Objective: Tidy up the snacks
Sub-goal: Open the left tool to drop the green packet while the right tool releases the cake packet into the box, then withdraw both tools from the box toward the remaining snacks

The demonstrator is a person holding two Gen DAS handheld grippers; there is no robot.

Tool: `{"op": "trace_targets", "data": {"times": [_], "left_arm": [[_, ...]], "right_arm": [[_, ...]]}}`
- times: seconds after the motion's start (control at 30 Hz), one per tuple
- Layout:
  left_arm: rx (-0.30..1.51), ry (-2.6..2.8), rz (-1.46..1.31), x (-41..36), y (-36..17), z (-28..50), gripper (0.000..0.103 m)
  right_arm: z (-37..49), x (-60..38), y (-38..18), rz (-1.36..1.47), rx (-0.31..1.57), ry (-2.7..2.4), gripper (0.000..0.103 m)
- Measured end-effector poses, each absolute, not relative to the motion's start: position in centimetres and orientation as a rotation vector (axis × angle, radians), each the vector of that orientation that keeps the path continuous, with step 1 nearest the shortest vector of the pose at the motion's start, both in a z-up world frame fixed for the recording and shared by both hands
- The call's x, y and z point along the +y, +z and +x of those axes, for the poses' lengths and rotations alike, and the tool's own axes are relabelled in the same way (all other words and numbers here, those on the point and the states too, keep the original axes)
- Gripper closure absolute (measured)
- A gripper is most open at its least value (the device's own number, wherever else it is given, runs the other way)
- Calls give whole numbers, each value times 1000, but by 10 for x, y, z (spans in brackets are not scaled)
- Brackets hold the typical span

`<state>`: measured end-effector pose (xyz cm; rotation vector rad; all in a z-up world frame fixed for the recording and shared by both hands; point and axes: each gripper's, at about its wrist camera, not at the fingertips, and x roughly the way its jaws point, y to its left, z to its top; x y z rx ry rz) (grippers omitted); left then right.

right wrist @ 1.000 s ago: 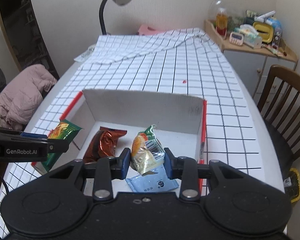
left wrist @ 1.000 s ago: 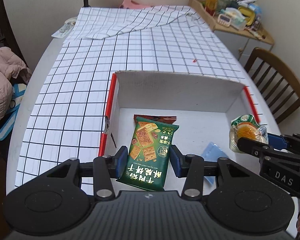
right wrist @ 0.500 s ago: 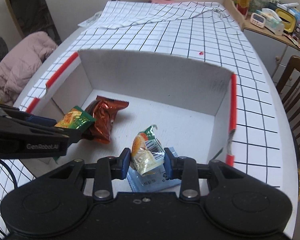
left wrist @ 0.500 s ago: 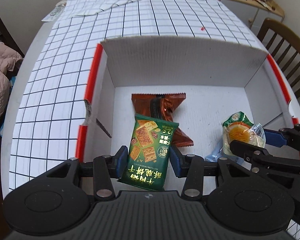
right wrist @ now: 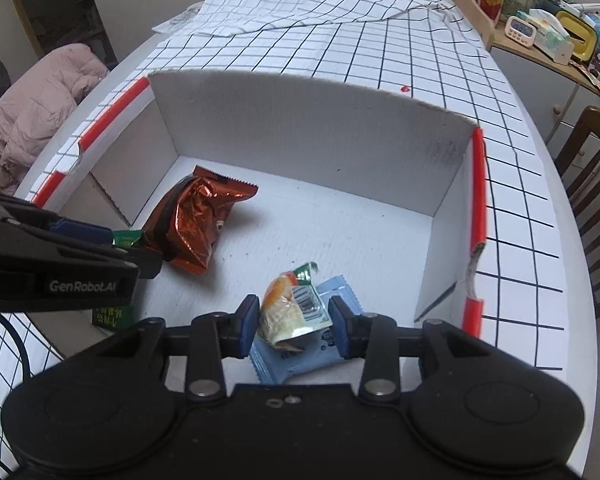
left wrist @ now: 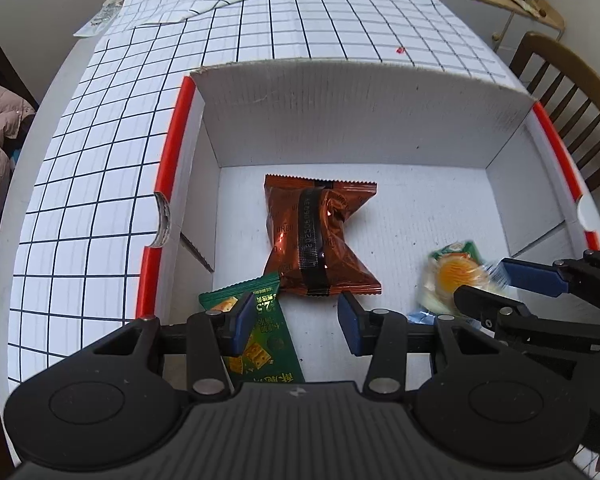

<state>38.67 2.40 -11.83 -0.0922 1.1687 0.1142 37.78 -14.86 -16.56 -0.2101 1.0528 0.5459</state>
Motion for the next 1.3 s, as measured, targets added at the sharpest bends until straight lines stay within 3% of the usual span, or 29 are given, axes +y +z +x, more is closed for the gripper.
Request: {"op": "trace_targets", "data": {"times": [0.67,0.97,1.07,1.3], "left_arm": [[993,60,-124,23,-51,327,55],[923,25,-105,17,-25,279,55],[902,16,-102,15,-18,262,48],[868,-5,-98,15,-8,224,47]], "right_arm": [[321,-174,-93,-126,878,520,52],[271,-186,-61,-112,785,520,37],[257,-190,-53,-91,768,524,33],[222,-195,-40,-70,723,527,24]]}}
